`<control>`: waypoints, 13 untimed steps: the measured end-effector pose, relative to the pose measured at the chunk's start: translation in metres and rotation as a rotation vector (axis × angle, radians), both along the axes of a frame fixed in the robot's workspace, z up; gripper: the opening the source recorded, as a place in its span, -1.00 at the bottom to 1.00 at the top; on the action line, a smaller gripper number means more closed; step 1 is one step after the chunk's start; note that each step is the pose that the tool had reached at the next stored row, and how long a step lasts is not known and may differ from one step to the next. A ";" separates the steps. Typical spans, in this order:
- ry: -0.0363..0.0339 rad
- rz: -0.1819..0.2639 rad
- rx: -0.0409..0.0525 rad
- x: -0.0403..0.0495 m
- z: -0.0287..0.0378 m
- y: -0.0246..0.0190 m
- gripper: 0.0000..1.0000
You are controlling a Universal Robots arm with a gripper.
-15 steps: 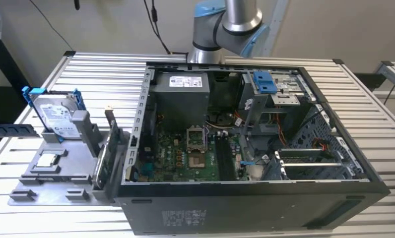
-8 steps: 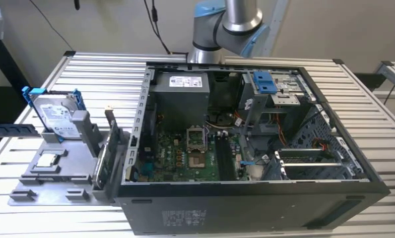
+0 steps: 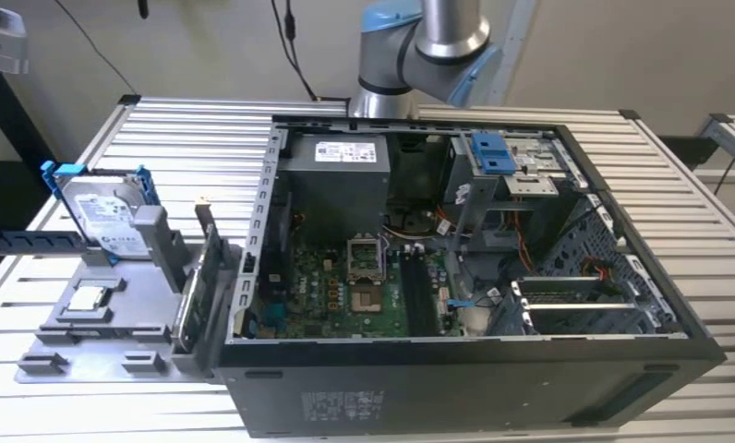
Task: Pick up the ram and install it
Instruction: 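Pick up the ram and move it above insertion slot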
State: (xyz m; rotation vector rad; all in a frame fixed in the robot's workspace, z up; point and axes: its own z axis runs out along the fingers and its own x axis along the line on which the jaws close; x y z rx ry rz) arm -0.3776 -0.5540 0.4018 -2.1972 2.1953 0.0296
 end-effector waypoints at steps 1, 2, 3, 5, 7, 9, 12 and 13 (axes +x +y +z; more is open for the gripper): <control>0.0000 0.000 0.0000 0.0017 0.0000 0.0000 -0.72; 0.0000 0.000 0.0000 0.0034 0.0000 0.0000 -0.72; 0.0000 0.000 0.0000 0.0051 0.0000 0.0000 -0.72; 0.0002 0.000 0.0000 0.0089 0.0000 0.0000 -0.72; 0.0003 0.000 0.0000 0.0153 0.0000 0.0000 -0.72; 0.0004 0.000 0.0001 0.0197 -0.0001 0.0000 -0.72; 0.0005 0.000 0.0000 0.0257 0.0000 0.0000 -0.72; 0.0004 0.000 0.0000 0.0276 0.0000 0.0000 -0.72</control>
